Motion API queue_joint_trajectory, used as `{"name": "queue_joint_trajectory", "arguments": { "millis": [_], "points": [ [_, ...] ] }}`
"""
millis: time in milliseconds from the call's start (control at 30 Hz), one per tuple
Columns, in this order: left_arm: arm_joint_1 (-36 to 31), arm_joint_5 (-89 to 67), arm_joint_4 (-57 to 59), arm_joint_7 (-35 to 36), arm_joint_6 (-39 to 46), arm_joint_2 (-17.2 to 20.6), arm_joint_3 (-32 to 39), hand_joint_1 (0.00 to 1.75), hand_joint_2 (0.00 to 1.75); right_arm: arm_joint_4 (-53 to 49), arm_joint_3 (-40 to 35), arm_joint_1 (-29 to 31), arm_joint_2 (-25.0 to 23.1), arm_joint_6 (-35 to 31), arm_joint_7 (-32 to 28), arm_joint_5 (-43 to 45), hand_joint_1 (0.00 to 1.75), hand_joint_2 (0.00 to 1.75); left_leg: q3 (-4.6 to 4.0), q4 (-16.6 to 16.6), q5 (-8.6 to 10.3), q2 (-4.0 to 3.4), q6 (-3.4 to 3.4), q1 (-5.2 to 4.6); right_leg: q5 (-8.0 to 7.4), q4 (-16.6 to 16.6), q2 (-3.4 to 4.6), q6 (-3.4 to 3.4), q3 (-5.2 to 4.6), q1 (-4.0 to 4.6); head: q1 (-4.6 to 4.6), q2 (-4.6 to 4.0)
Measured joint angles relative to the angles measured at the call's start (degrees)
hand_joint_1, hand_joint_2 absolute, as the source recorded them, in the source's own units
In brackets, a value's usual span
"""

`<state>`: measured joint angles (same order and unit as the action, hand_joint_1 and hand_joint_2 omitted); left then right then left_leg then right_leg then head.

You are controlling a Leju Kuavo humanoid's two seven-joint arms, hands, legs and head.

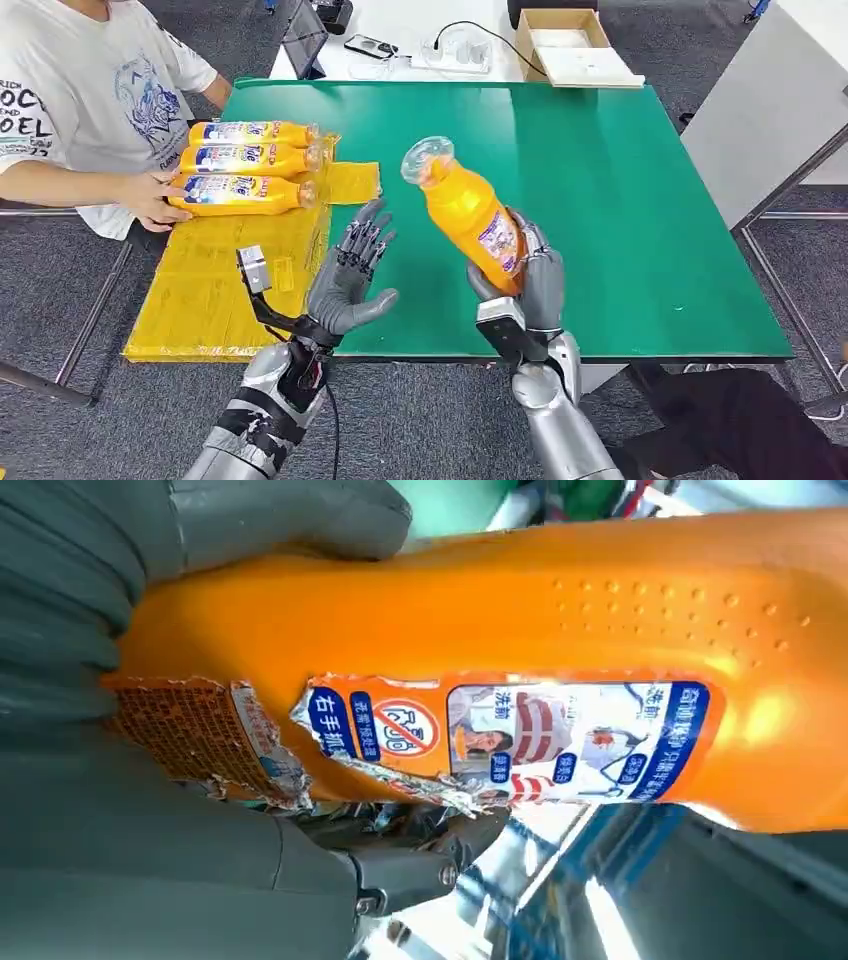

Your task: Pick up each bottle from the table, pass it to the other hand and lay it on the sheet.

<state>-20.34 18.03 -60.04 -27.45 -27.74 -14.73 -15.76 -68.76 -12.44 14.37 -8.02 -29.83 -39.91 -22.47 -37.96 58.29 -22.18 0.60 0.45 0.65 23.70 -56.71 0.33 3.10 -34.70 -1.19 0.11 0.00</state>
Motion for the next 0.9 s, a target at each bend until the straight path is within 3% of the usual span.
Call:
{"name": "queue_joint_trajectory", "arguments": {
  "millis": [333, 900],
  "points": [
    [-2.03, 1.03, 3.06, -0.04, -0.92, -0.28, -1.79, 0.0, 1.75, 12.32, -9.81, 4.79, -3.91, -0.98, -0.13, -8.46, 1.75, 1.75, 0.01, 0.0, 0.03, -0.04, -0.02, 0.02, 0.0, -0.01, 0.02, -0.01, -0.04, 0.02, 0.0, 0.0],
    [-1.76, 3.72, 7.3, 0.02, 3.17, -0.02, 0.26, 0.0, 1.75, 24.17, -19.65, 7.56, -5.2, 0.11, 0.5, -6.01, 1.75, 1.75, -0.05, 0.0, 0.02, -0.12, -0.02, 0.03, 0.0, -0.01, 0.03, -0.01, -0.16, 0.0, -0.02, 0.0]
  ]
}}
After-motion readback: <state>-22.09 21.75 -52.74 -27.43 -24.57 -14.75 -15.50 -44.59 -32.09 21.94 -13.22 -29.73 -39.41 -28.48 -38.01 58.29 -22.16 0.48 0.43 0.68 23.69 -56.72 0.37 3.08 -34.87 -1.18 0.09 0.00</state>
